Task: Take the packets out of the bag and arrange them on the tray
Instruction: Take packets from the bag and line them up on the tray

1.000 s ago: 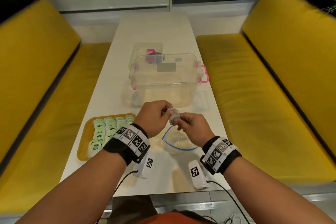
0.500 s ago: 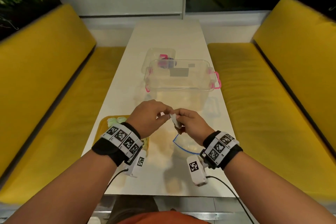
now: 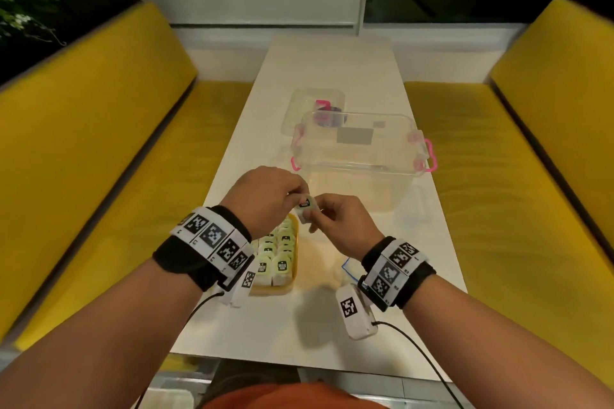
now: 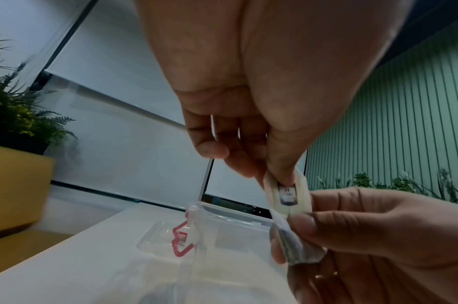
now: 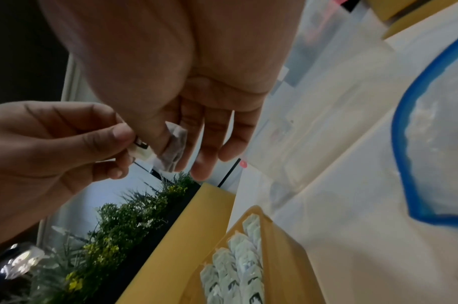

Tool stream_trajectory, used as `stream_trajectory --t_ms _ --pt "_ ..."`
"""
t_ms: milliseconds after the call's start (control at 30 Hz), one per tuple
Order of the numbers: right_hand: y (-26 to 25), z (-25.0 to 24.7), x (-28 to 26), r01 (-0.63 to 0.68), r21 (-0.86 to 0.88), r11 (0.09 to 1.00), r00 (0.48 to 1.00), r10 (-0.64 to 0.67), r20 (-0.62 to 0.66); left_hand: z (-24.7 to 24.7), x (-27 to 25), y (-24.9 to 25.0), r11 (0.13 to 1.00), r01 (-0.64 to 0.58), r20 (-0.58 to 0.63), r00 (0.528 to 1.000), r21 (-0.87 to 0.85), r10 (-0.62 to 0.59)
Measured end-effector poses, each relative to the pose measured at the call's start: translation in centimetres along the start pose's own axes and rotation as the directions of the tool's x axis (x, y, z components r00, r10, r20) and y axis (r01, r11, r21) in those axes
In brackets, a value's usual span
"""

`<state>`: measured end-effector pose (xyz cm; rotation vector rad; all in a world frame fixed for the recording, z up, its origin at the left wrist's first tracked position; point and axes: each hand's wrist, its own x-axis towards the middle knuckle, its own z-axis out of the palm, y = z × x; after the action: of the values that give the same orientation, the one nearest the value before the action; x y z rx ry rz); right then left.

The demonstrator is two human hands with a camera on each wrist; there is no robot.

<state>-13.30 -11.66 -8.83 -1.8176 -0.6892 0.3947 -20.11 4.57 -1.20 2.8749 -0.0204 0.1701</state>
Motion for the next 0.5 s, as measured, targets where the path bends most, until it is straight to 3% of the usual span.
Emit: stream_trajectory --t_ms 167,300,400,500 --pt "0.8 1.8 1.3 -0.022 -0.038 0.999 0.997 0.025 0.076 0.0 -0.9 -2.2 0.996 0.08 0.03 0.996 -0.033 -0.079" --pt "2.5 3.0 2.0 -0.091 -0.238 0.967 0.987 0.12 0.111 0.0 -1.8 -4.5 0.994 0.111 0.027 0.993 -0.017 -0.111" --pt "3.3 3.7 2.3 -0.168 -0.435 0.885 0.948 0.267 0.176 0.9 -2.4 -6.2 0.991 0.132 0.162 0.978 -0.001 -0.13" --pt "3.8 4.3 2.8 -0.264 -0.426 0.865 0.9 0.38 0.214 2.7 -2.7 -7.3 0.99 0.137 0.417 0.899 0.024 -0.134"
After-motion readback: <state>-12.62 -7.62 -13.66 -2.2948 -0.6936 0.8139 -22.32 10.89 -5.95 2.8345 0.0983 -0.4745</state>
